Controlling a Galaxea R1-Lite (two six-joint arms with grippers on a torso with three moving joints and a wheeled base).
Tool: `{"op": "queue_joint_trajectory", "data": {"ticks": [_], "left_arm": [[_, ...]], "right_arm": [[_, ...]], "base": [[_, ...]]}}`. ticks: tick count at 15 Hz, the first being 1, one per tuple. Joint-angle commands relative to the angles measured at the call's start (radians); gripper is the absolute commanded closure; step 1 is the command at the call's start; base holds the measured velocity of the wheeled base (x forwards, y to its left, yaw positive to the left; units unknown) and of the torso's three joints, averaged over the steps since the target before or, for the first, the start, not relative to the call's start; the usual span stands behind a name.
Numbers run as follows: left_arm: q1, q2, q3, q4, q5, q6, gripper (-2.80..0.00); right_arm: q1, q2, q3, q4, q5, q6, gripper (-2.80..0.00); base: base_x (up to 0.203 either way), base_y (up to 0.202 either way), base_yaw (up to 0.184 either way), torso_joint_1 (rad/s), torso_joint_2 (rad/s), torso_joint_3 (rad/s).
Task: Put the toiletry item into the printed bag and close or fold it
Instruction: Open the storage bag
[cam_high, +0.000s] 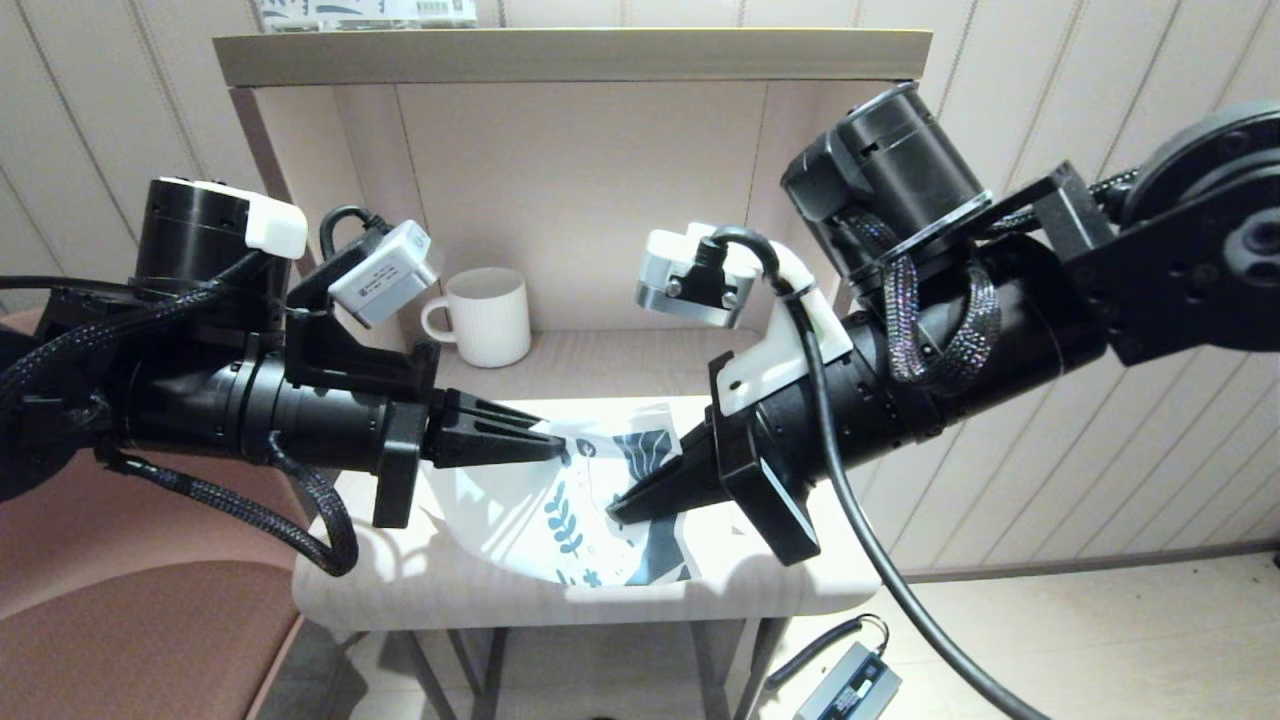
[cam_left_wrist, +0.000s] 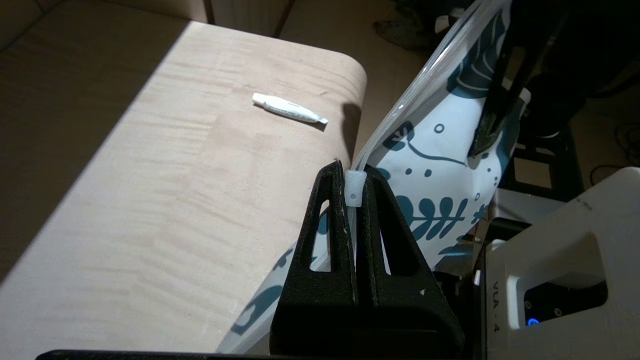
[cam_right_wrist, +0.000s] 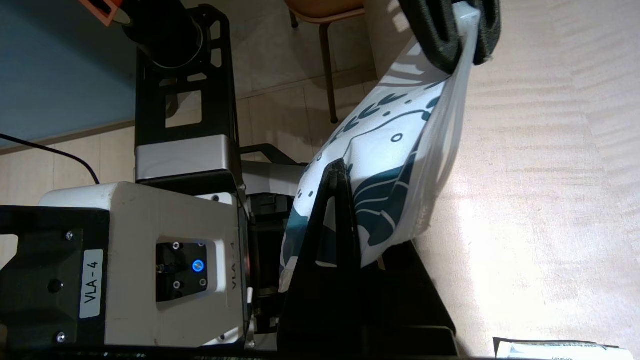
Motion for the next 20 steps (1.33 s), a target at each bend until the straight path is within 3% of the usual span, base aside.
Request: {"op": "queue_joint_trajectory", "data": {"ticks": [1,9,20], "left_arm": [[0.023,0.038,-0.021,-0.001,-0.005,0.002,0.0],[0.075,0.064,-0.035,-0.001,-0.005,0.014,0.0],[0.101,0.072,-0.044,-0.001,-0.005,0.023,0.0]], "right_arm": [[0.001,-0.013,0.005,0.004,0.004,-0.003,0.0],[-0.031,-0.048,0.006,0.007,0.004,-0.003,0.0],[-0.035,-0.164,0.112,0.004,0.003,-0.004,0.0]], "base": [[0.0,0.0,0.0,0.0,0.0,0.0],[0.0,0.0,0.0,0.0,0.0,0.0],[0.0,0.0,0.0,0.0,0.0,0.0]]}}
